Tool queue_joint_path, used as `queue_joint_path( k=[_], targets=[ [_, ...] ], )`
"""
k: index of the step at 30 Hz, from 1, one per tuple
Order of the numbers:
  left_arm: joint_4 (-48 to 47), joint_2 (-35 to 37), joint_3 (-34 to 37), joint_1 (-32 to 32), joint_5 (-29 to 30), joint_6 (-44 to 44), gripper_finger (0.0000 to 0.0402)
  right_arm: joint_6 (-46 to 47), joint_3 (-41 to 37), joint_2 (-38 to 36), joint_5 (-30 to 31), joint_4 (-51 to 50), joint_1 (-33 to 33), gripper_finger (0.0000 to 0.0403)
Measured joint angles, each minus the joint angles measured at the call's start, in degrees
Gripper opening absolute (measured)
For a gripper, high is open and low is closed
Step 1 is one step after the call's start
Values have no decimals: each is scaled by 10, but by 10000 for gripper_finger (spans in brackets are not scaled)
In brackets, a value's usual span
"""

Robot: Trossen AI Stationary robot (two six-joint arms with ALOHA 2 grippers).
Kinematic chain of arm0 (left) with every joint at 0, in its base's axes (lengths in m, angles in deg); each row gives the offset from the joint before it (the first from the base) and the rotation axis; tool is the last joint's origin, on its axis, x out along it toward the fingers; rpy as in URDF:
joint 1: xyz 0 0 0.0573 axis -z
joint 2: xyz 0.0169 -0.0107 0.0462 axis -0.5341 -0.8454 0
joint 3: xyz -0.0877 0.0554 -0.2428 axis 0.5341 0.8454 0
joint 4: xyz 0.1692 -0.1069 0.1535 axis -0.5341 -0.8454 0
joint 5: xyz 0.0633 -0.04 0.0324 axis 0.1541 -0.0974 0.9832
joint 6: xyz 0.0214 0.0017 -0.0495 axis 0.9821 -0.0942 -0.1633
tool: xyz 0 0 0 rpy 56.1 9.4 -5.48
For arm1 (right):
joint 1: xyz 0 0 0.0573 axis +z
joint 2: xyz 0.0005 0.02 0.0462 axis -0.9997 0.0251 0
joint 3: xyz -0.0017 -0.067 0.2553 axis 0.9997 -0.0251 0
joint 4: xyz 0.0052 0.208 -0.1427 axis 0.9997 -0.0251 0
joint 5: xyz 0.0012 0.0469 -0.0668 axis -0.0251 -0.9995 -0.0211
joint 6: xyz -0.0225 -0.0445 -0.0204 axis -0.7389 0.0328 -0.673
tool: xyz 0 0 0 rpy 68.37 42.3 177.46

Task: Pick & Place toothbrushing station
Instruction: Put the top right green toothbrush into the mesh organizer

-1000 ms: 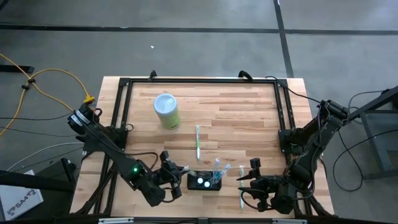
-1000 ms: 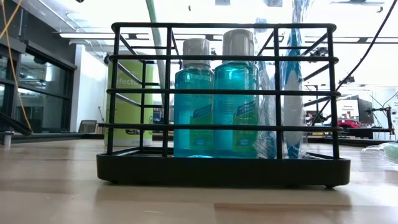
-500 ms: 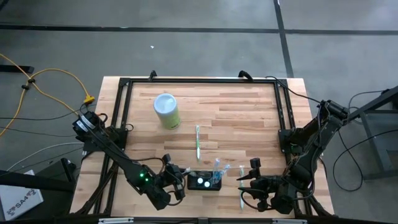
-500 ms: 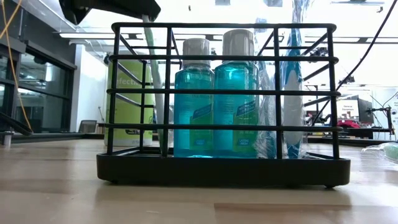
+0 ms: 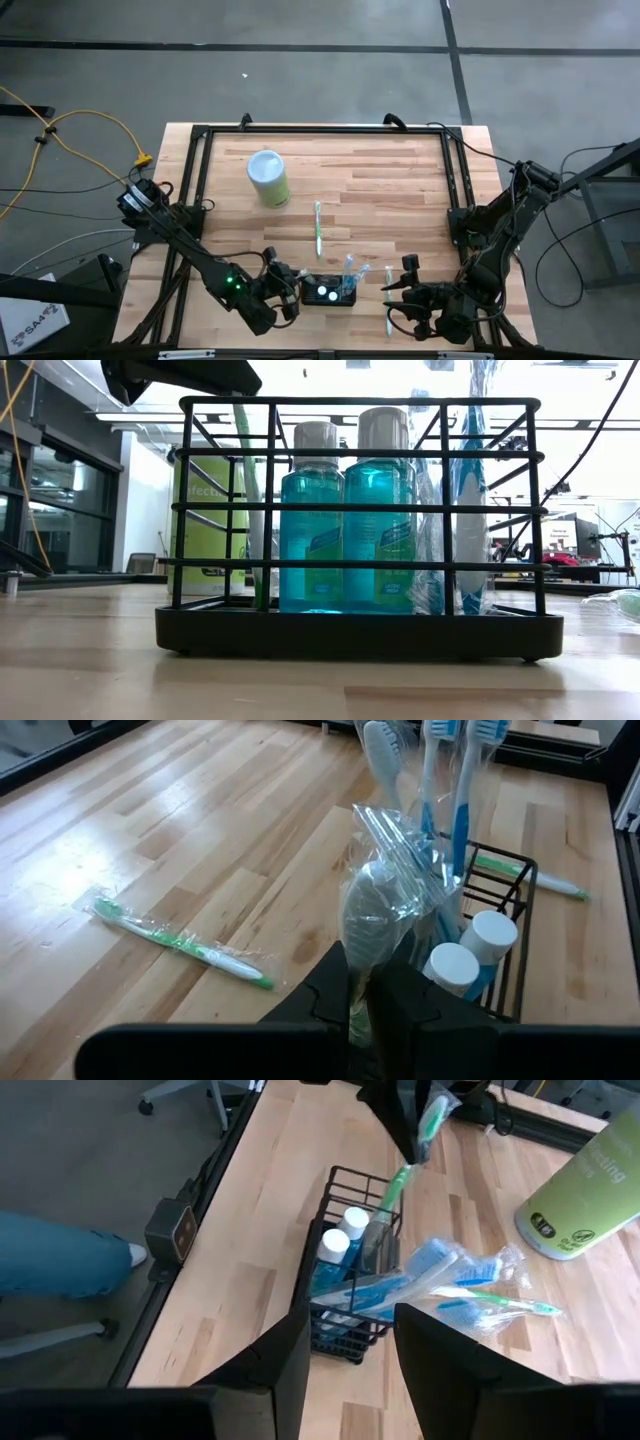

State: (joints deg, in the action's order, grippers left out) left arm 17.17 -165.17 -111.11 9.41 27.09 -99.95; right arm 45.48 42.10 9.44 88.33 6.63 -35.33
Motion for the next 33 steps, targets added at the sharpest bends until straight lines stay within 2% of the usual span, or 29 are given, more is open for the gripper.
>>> queue_joint_path(
  k=[3,11,15,21,33],
  targets=[
    [-9,0,0,-3,0,4,29,2,0,0,-5,0,0,138],
    [-11,0,0,-4,0,5,105,2,0,0,-6,0,0,138],
    [-10,0,0,-4,0,10,131,2,0,0,-6,1,0,138],
    [-12,0,0,-4,3,23,144,2,0,0,-8,0,0,138],
    [-16,6,0,9,16,42,146,4,0,0,-21,1,0,138]
  ],
)
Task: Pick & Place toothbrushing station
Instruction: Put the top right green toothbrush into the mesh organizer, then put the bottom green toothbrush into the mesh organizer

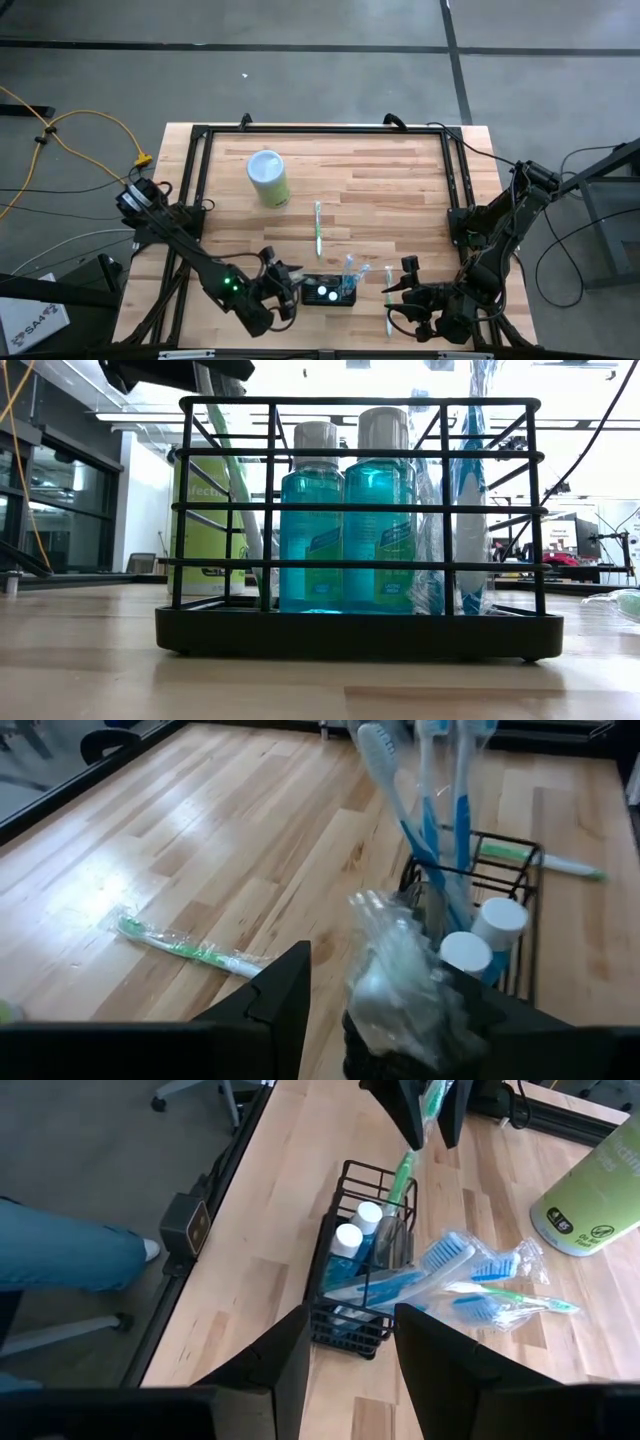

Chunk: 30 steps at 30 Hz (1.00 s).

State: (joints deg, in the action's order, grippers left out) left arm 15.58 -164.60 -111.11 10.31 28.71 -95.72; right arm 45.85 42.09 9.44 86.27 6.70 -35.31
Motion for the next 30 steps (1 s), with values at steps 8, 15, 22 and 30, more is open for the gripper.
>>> queue_joint_path(
  k=[8,15,22,30],
  targets=[
    [3,9,0,18,10,9,146,0,0,0,0,0,0,138],
    [55,10,0,29,44,91,146,0,0,0,0,2,0,138],
    [79,35,0,29,52,140,146,0,0,0,0,3,0,138],
    [129,63,0,29,52,218,146,0,0,0,0,3,0,138]
  ],
)
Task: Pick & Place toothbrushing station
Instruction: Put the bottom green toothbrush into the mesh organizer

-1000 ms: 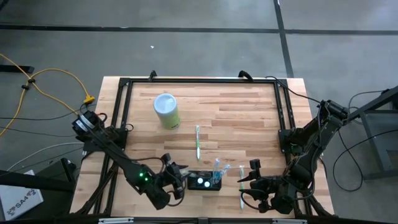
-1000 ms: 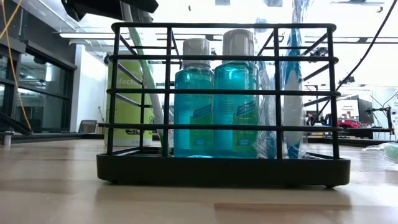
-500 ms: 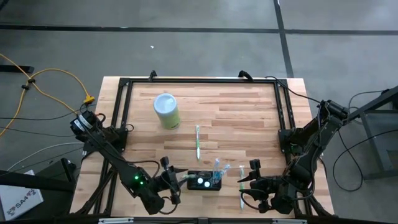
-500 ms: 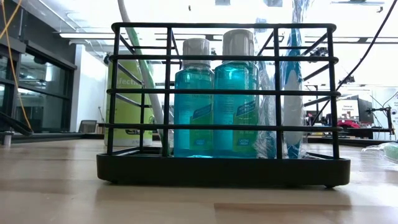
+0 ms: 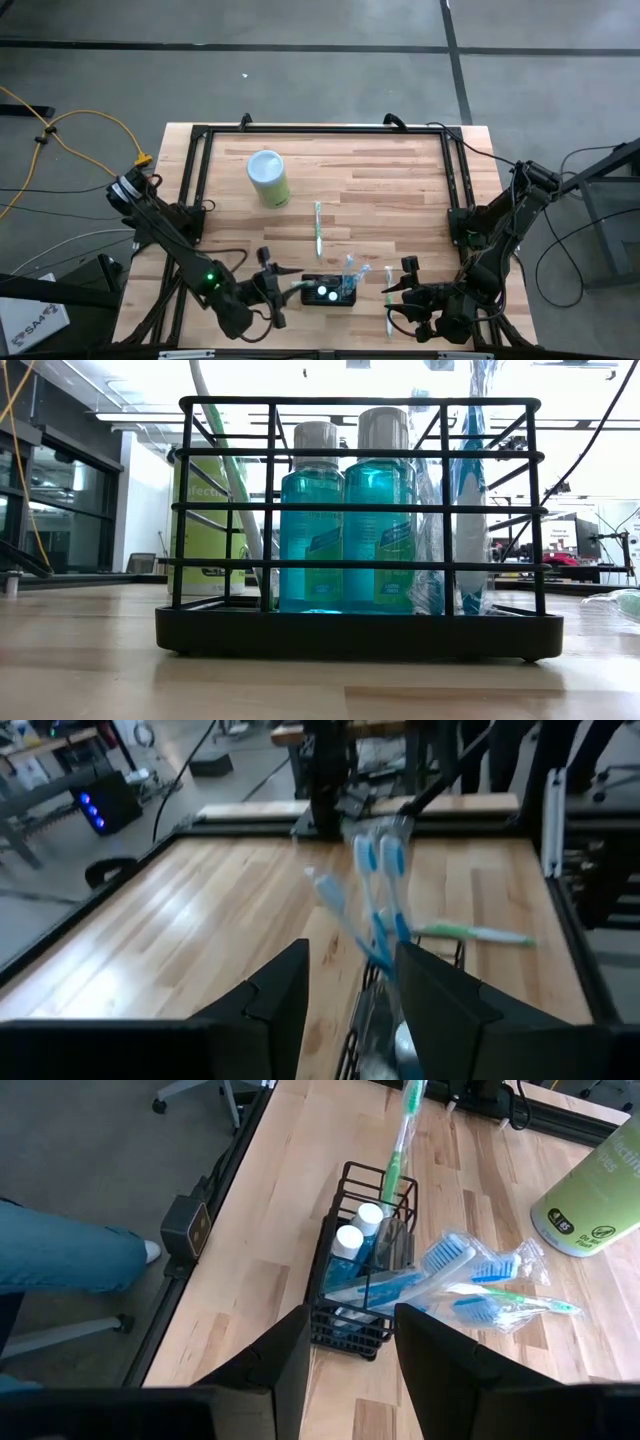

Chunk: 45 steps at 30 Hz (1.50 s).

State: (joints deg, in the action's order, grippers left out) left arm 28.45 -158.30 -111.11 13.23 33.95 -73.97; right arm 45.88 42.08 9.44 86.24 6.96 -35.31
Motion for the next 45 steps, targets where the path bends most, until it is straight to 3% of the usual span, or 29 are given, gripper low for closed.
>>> queue_joint_path(
  k=[7,12,24,33,39,45],
  targets=[
    [99,3,0,4,-42,89,146,0,0,0,-19,0,0,138],
    [121,3,0,11,-100,87,146,19,0,0,-48,-4,0,138],
    [129,3,0,24,-121,91,146,105,0,0,-75,-24,-2,138],
    [126,3,0,24,-121,98,146,259,0,0,-79,-81,-28,133],
    [119,3,0,24,-121,98,146,410,0,0,-148,-120,-54,116],
    [114,3,0,24,-124,89,146,496,0,0,-197,-114,-65,107]
  ],
)
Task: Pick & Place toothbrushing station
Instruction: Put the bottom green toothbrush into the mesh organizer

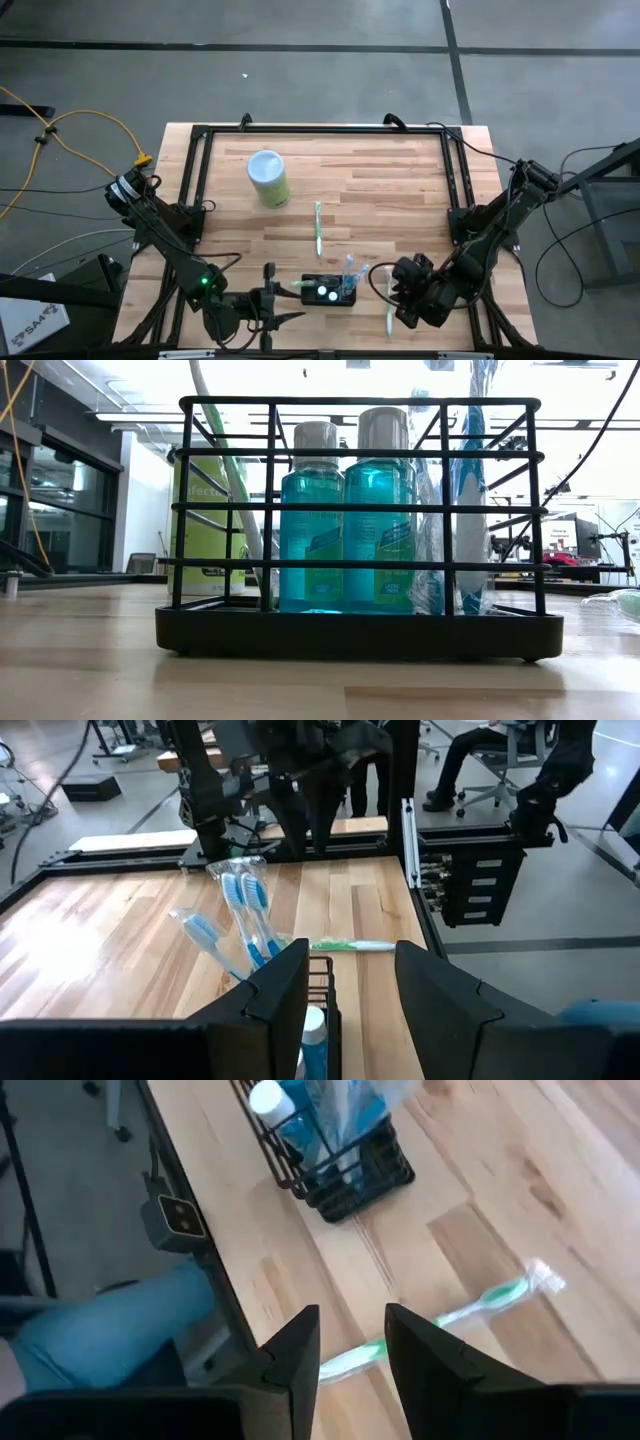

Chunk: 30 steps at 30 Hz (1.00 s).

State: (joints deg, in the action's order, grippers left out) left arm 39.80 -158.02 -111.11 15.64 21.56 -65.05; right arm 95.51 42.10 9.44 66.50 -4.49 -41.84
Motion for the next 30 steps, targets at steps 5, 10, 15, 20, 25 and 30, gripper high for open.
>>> queue_joint_path(
  k=[5,10,15,20,25,30],
  targets=[
    [-8,0,0,0,-35,-7,146,90,0,0,-6,0,7,107],
    [-8,0,0,0,-60,-12,146,202,0,23,5,5,26,107],
    [-9,0,0,4,-69,-12,146,316,0,83,-30,27,39,107],
    [-9,0,0,13,-74,0,146,398,0,143,-71,68,38,107],
    [-9,0,0,23,-74,1,146,443,0,194,-100,110,31,107],
    [-9,0,0,32,-74,1,146,475,0,226,-125,123,26,107]
  ],
)
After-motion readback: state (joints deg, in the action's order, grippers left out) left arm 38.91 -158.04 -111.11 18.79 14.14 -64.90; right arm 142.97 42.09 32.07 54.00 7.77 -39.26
